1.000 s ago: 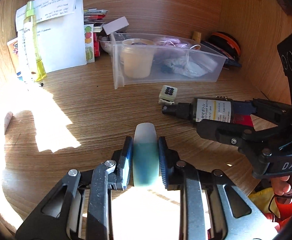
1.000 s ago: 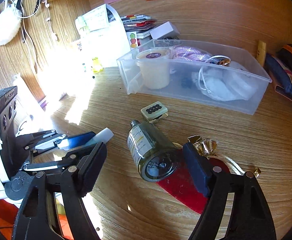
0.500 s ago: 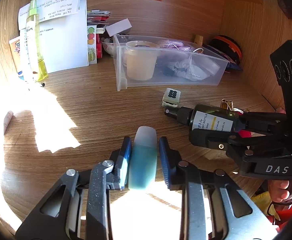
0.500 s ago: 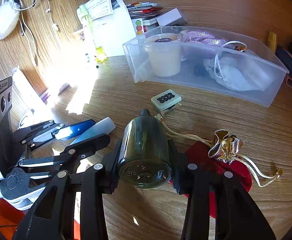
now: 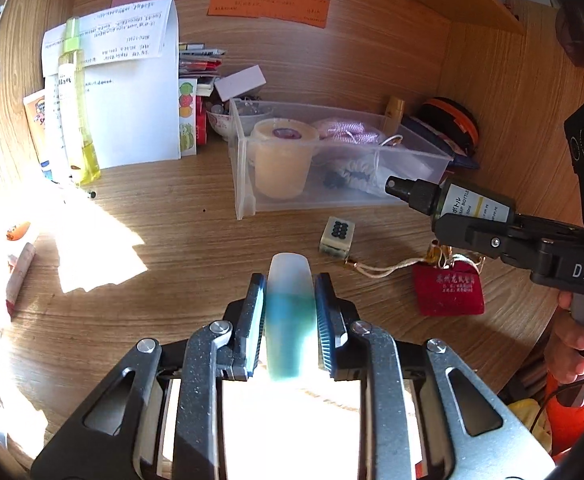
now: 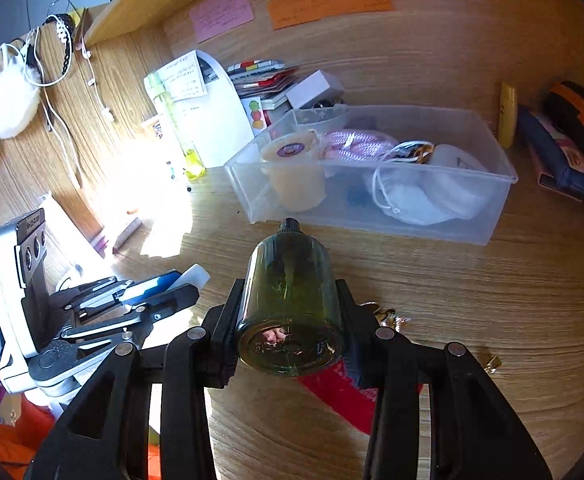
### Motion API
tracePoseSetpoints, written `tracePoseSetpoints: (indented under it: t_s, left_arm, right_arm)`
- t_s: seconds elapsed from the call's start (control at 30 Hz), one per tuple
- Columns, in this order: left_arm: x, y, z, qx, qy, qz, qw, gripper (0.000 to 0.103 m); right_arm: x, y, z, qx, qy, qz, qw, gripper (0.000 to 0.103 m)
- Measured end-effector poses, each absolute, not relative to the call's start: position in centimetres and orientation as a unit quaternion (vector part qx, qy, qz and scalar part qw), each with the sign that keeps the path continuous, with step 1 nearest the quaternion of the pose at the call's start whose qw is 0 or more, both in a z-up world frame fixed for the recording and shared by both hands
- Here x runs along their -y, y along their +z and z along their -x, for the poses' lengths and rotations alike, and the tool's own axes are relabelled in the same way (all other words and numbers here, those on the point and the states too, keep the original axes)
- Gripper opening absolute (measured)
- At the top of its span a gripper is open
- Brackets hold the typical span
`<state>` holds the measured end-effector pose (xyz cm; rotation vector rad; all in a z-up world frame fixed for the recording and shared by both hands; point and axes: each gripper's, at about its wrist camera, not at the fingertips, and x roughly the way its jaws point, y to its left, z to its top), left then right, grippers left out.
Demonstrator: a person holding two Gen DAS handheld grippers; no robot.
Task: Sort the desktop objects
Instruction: 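Grasp light blue bottle with left gripper while right gripper grasps green glass bottle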
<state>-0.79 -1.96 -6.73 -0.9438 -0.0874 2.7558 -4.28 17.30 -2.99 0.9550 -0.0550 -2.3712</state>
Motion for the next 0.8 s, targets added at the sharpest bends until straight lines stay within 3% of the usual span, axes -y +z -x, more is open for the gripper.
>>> tracePoseSetpoints:
  t_s: [0.3,0.8]
  left_arm:
    - [2.4,-2.1,1.9,0.014,0.961,0.259,0.098,0.024]
    - [1.9,1.2,6.6,0.019,0.968,0.224,0.111,0.024]
  right_arm:
    - [-19.4,0.5,5.0,0.018,-0.911,-0.315,0.267,0.038]
    - [-20.6,3.9,7.8,0.010,-0.928,-0.272,0.254,0.038]
